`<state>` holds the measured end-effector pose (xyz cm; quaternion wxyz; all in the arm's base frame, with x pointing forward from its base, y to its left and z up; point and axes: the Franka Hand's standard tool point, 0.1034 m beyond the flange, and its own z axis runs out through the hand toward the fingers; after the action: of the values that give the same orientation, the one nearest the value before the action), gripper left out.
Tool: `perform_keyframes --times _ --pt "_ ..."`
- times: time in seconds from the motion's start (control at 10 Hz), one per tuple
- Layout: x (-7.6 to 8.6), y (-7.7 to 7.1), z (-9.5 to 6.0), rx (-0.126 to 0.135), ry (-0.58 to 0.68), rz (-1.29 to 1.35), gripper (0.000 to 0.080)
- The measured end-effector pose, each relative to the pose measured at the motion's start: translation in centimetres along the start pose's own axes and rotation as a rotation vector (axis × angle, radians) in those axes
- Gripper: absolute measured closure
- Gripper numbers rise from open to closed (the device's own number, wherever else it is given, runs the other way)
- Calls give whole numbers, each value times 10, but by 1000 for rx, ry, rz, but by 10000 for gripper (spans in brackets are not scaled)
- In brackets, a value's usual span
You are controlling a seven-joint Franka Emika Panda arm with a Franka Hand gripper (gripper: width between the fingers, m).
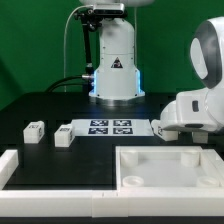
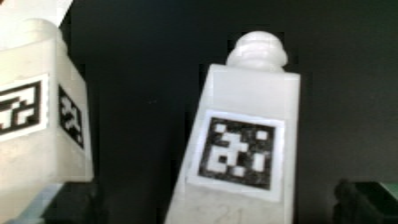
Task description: Assemble one leg
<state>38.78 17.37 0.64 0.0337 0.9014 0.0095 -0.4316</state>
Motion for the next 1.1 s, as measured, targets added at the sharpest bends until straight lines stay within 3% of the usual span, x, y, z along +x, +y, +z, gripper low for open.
perform_keyframes --times 0.1,0.2,0.3,0.8,1.1 --pt "0 -1 0 -1 3 1 430" --pt "0 -3 0 -3 4 -2 430" --pt "0 -4 0 -3 4 -3 488" --pt "-2 -4 -3 -7 9 -7 488" --pt "-28 6 -33 -20 0 -45 486"
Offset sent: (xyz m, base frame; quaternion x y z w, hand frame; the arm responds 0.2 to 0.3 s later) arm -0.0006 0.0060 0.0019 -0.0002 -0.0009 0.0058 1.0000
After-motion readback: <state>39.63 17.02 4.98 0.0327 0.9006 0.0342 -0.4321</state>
